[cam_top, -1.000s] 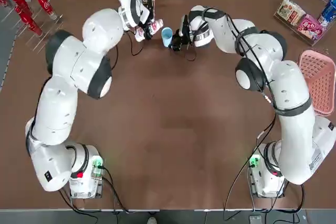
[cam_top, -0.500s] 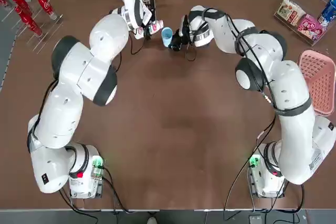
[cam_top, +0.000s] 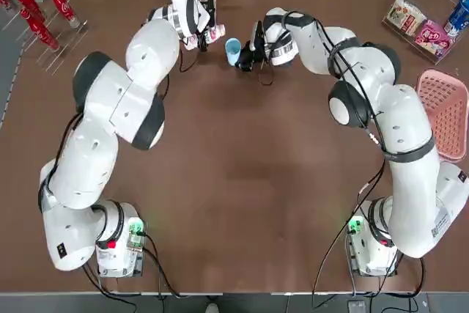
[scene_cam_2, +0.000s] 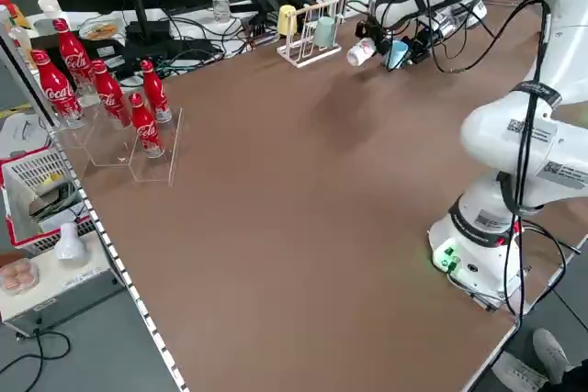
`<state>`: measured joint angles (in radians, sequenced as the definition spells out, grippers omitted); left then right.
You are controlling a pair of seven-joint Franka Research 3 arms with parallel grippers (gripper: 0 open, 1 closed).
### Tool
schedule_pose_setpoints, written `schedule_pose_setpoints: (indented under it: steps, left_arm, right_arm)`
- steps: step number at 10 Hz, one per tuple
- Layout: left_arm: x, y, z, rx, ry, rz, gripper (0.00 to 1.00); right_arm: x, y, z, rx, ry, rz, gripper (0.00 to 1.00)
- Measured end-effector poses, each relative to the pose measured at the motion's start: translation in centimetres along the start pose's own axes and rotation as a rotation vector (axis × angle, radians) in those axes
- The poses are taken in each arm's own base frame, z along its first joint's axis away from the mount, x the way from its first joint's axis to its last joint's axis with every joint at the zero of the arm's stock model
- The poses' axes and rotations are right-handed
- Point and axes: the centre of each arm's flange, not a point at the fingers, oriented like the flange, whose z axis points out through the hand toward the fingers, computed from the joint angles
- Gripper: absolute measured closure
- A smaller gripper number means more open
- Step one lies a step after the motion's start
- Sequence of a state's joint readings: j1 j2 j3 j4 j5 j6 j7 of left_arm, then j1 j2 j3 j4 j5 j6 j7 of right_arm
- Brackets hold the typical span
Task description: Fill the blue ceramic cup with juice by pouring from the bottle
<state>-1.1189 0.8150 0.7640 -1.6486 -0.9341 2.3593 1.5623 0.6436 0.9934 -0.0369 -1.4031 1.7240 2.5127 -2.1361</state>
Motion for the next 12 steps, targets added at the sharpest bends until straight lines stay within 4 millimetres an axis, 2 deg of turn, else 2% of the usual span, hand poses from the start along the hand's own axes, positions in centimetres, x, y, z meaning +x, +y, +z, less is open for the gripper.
schedule_pose_setpoints:
  steps: [5, 8, 12]
  left_arm:
    - [1.7, 1.6, 1.2, -0.010, -0.019, -0.013, 0.55]
    - [1.8, 1.5, 1.6, 0.002, -0.056, 0.009, 0.55]
    - [3.4, 1.6, 1.2, 0.022, -0.089, 0.013, 0.55]
  right_arm:
    - [0.0, 0.0, 0.0, 0.000, 0.000, 0.000, 0.35]
    - [0.0, 0.0, 0.0, 0.000, 0.000, 0.000, 0.35]
    - [0.0, 0.0, 0.0, 0.000, 0.000, 0.000, 0.35]
